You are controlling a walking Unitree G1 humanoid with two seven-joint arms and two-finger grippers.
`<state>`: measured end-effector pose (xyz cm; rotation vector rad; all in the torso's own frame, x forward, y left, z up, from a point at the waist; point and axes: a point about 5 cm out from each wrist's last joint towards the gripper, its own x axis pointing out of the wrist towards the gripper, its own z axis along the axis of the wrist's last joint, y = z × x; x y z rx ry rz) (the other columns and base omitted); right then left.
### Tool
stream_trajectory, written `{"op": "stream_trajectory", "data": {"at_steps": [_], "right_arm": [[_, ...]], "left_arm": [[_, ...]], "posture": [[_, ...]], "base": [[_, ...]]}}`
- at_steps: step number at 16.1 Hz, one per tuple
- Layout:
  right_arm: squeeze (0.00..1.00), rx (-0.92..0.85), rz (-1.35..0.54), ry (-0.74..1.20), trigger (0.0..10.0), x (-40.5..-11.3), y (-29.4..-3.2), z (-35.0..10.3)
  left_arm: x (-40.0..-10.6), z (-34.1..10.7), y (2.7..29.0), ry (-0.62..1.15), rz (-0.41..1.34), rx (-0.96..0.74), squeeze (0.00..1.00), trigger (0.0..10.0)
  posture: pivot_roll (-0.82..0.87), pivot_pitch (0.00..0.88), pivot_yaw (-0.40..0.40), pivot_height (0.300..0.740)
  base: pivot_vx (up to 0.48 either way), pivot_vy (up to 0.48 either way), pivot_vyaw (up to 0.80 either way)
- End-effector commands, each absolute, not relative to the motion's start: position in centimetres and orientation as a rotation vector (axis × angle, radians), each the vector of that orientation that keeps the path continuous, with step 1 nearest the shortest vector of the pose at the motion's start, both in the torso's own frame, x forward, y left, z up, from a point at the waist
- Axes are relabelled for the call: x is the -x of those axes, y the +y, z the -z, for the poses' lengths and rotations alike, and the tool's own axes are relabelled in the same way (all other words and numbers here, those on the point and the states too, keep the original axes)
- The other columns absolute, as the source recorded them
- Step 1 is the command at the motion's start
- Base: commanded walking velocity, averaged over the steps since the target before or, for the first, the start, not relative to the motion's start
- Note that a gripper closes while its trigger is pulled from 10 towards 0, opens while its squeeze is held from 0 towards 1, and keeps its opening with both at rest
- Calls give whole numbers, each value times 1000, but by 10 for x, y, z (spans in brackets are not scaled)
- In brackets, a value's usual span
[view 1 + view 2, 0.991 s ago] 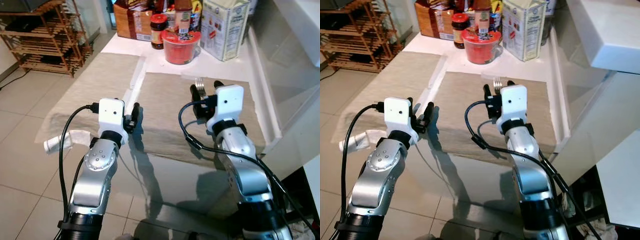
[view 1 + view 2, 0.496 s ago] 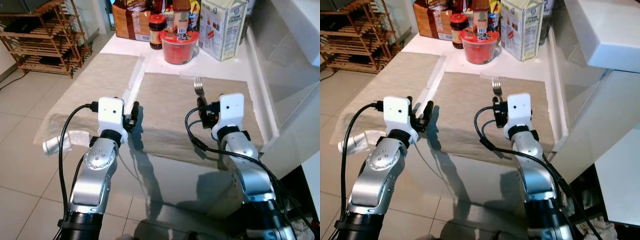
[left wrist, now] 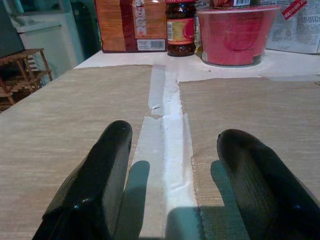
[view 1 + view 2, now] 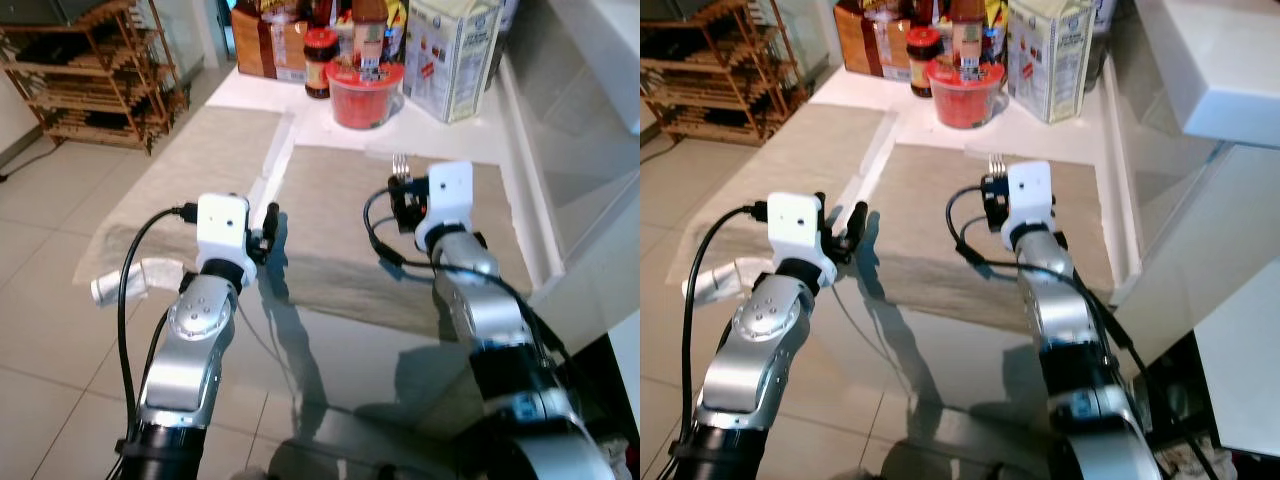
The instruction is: Setting the table
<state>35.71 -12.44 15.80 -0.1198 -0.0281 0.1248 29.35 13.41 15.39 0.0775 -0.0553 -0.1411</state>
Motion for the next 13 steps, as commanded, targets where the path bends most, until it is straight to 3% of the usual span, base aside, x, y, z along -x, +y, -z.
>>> {"op": "stream_trajectory", "data": {"at_steps": [1, 6, 13], "right_arm": [[0, 94, -130, -33, 10000, -360, -124, -160], [0, 73, -195, 48, 10000, -360, -114, -142], [0, 69, -142, 111, 10000, -360, -121, -129]], "left_arm": [[-291, -157, 137, -67, 129, -89, 0, 10000], [-290, -156, 137, -62, 129, -89, 0, 10000], [-291, -157, 136, -62, 137, -90, 0, 10000]], "posture": [[69, 50, 31, 740], [65, 54, 36, 740], [63, 57, 43, 740]], "base": [[0, 0, 0], [0, 0, 0], [0, 0, 0]]}}
